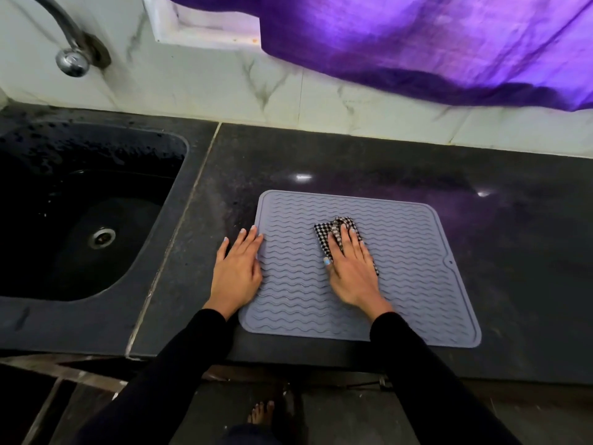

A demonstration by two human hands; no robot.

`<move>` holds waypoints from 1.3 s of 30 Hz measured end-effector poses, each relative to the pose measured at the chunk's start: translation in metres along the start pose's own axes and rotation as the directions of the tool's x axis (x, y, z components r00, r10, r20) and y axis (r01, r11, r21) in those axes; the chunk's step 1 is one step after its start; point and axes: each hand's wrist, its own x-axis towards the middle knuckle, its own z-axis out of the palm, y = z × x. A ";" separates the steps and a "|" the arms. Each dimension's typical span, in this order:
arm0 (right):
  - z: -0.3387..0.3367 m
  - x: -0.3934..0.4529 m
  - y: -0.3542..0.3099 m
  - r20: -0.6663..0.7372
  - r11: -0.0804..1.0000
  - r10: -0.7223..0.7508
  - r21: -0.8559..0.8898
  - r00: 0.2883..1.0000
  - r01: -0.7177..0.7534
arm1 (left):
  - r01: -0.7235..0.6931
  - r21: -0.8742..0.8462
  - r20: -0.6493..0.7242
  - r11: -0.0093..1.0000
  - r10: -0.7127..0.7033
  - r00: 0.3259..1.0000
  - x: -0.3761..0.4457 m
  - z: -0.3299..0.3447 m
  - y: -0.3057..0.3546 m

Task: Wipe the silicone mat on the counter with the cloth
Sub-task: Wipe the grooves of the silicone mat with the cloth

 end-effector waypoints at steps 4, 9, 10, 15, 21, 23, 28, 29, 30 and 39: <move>-0.007 0.015 0.006 0.011 0.837 0.100 0.540 0.995 -0.090 | 0.001 0.013 0.010 1.000 -0.001 1.000 0.000 0.000 -0.001; -0.050 0.023 0.017 0.181 -0.277 0.523 0.960 0.833 -0.035 | 0.001 -0.009 0.022 1.000 0.000 1.000 -0.001 -0.002 0.000; -0.055 0.023 0.015 0.153 -0.185 0.530 0.981 0.834 -0.063 | 0.000 -0.010 0.021 1.000 0.000 1.000 -0.001 -0.003 0.000; -0.031 0.018 -0.015 -0.167 0.708 0.207 0.706 0.964 -0.030 | -0.003 -0.016 0.021 1.000 0.004 1.000 -0.002 -0.004 0.000; 0.006 0.020 -0.017 -0.117 0.982 -0.057 0.170 0.991 0.077 | 0.006 0.006 0.033 1.000 -0.007 0.999 -0.001 -0.003 0.000; 0.004 0.023 -0.014 -0.084 0.966 -0.059 0.245 0.995 0.078 | 0.003 -0.003 0.039 1.000 -0.003 0.999 -0.001 -0.003 0.000; -0.021 0.034 -0.012 0.063 0.359 0.219 0.923 0.974 -0.141 | 0.036 -0.063 0.024 0.997 -0.034 0.999 -0.001 -0.006 0.003; -0.033 0.035 -0.007 0.152 -0.008 0.274 0.988 0.950 -0.155 | 0.072 -0.084 -0.002 0.994 -0.072 0.997 0.001 -0.009 0.007; -0.042 0.034 0.000 0.216 -0.302 0.319 0.946 0.923 -0.117 | 0.081 -0.110 -0.049 0.991 -0.087 0.995 0.003 -0.012 0.014; -0.056 -0.004 0.056 0.164 -0.460 0.604 0.871 0.780 0.173 | -0.208 -0.283 0.108 0.936 0.247 0.963 0.025 0.021 0.113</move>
